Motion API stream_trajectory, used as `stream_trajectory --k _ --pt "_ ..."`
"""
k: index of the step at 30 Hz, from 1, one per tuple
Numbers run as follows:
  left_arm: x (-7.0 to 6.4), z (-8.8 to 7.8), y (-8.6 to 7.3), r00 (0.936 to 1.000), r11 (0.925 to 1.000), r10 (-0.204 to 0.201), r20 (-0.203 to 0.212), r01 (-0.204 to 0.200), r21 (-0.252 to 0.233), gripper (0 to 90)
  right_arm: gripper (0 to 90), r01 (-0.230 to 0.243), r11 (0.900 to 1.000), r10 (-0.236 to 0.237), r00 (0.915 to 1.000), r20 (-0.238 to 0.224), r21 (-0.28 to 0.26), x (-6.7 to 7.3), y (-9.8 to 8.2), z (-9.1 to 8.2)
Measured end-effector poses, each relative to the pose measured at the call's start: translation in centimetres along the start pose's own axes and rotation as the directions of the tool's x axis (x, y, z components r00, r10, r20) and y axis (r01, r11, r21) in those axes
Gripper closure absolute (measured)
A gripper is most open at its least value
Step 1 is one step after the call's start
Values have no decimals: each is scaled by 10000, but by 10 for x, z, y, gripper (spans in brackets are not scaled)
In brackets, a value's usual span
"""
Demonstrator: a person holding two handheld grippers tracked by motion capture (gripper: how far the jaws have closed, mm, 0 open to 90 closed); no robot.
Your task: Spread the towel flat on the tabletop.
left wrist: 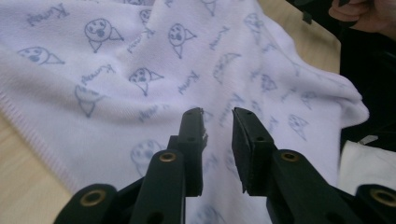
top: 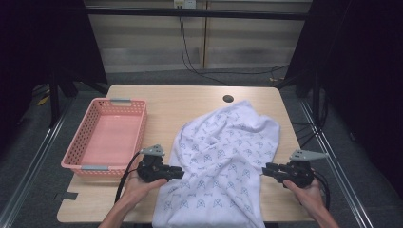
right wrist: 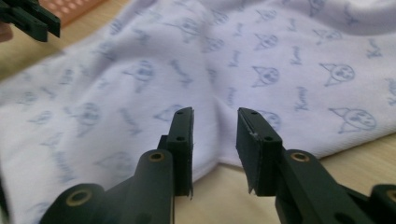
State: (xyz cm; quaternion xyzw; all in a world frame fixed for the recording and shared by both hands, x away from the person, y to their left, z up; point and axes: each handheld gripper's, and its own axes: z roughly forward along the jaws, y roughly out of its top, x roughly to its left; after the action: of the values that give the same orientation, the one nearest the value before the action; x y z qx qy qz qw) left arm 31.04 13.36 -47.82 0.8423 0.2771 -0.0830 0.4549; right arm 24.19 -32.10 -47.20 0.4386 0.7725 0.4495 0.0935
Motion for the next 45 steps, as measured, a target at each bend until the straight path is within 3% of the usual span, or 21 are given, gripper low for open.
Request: stream_trajectory --k 3,5,7,8,10,12,14,16,18,20,24,28,29,30,33,34,37,39,40,42,45 --pt "3 16 1 9997 9989 242 -62 -239 404 646 574 30 9988 -37 9999 141 484 -9 0 14" --pt "1 22 -3 9991 9971 404 143 -413 637 611 544 -46 9973 37 9999 130 730 -15 -2 21" --pt "-1 27 -7 9977 9927 624 -247 -595 1049 607 517 64 9954 -117 9984 556 957 -21 -4 26" --pt "-1 28 -9 9971 9921 683 -333 -643 1073 611 513 66 9945 -125 9984 556 1043 -24 -4 29" --pt "-2 26 -11 9954 9915 776 -569 -711 1094 686 506 260 9926 -363 9957 852 1183 -24 -5 33" --pt "-8 22 -15 9866 9835 1320 -961 -1182 1368 788 516 543 9898 -679 9925 1020 1314 -20 -5 36" --pt "-11 18 -19 9871 9846 1184 -1078 -1027 1413 844 587 964 9855 -1161 9832 1408 1394 -17 -5 38" --pt "-17 13 -25 9884 9827 1179 -959 -1022 1545 863 751 998 9850 -1242 9765 1760 1411 -18 -5 37" --pt "-23 6 -32 9886 9810 1153 -966 -981 1674 864 862 566 9888 -826 9782 1907 1381 -24 -2 36" --pt "-28 -1 -40 9926 9809 997 -697 -863 1746 863 876 433 9890 -731 9743 2129 1414 -30 1 35" --pt "-38 -11 -52 9955 9779 903 -296 -830 1919 856 879 39 9966 -240 9695 2440 824 -47 13 29" --pt "-48 -19 -60 9937 9679 1122 -30 -1086 2266 835 879 -136 9997 70 9506 3105 190 -68 29 21" --pt "-46 -19 -60 9947 9717 1002 244 -1031 2127 812 876 -189 9998 161 9480 3178 59 -73 32 21" --pt "-45 -19 -59 9954 9752 923 254 -955 1997 781 862 -302 9995 291 9480 3169 -15 -76 34 22" --pt "-39 -21 -45 9965 9908 783 286 -810 1081 714 705 -462 9980 557 9641 2596 -428 -71 36 26" --pt "-36 -21 -38 9970 9945 725 282 -744 732 713 666 -331 9989 405 9686 2454 -344 -67 36 28" --pt "-21 -16 -14 9980 9981 607 -160 -606 72 708 611 -202 9996 246 9735 2275 -217 -55 33 28" --pt "-7 -7 -1 9970 9986 517 -573 -520 -27 707 614 -183 9994 237 9807 1942 -293 -48 30 24" --pt "1 -2 4 9980 9995 295 -566 -299 -61 711 619 -183 9994 233 9832 1809 -288 -43 28 21" --pt "13 11 13 9945 9991 430 -959 -423 94 720 633 -61 9999 81 9908 1350 -157 -33 23 17" --pt "29 26 20 9906 9992 319 -1328 -285 279 723 634 164 9998 -179 9934 1131 141 -20 12 14"
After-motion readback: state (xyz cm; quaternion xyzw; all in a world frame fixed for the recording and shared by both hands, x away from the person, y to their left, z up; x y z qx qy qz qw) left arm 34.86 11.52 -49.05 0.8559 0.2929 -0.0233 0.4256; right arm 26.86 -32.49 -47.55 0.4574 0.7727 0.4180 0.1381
